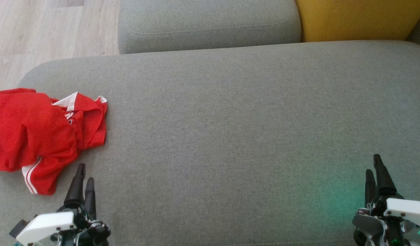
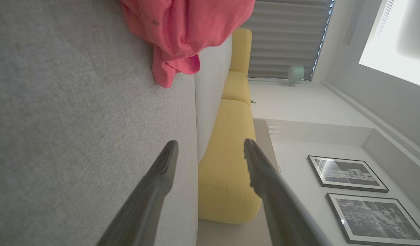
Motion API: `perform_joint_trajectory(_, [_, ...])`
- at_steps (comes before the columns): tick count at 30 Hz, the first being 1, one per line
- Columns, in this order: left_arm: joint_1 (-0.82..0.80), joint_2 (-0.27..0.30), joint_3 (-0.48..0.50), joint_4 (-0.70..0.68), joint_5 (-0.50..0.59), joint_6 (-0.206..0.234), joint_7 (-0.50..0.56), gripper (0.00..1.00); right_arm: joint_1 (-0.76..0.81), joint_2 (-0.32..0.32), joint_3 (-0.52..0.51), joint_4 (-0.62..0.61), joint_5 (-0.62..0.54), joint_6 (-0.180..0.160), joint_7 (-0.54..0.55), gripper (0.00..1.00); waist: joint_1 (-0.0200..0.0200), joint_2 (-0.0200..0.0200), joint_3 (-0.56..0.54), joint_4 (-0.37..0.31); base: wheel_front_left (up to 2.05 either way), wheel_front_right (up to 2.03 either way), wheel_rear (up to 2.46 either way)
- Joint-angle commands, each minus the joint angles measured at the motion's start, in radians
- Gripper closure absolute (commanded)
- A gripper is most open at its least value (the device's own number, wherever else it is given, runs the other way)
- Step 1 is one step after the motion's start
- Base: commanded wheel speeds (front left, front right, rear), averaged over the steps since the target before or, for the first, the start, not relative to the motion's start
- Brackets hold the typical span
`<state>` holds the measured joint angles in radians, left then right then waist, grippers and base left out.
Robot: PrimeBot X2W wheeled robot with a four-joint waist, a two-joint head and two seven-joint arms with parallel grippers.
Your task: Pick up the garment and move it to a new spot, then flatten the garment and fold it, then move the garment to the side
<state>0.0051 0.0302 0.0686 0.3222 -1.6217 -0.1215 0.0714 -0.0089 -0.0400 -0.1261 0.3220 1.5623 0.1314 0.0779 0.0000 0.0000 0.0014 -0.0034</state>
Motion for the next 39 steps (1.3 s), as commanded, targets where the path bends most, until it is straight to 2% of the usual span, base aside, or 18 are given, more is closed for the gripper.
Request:
perform_joint_trajectory(1, [-0.049,0.010,-0.003,-0.040,0.011,-0.002,-0.005,0.00,-0.036,-0.004,0.004,-0.040,-0.015,0.000,-0.010,0.00,0.0000,0.0000,0.000,0.000,0.00,0.00,0.00])
perform_joint_trajectory(16, [-0.061,0.011,0.027,-0.075,0.096,-0.003,-0.046,0.00,-0.050,-0.004,0.002,-0.072,-0.160,0.000,-0.051,0.00,0.0000,0.0000,-0.004,-0.004,0.00,0.00,0.00])
perform_joint_trajectory(30, [-0.074,0.013,0.014,-0.164,0.305,0.007,-0.087,0.00,-0.063,-0.005,0.041,-0.152,-0.429,0.000,-0.092,0.00,0.0000,0.0000,-0.007,-0.009,0.00,0.00,0.00])
perform_joint_trajectory(39, [-0.075,0.014,-0.007,-0.241,0.447,0.035,-0.117,0.00,-0.058,-0.006,0.072,-0.213,-0.643,0.000,-0.122,0.00,0.0000,0.0000,-0.005,-0.011,0.00,0.00,0.00])
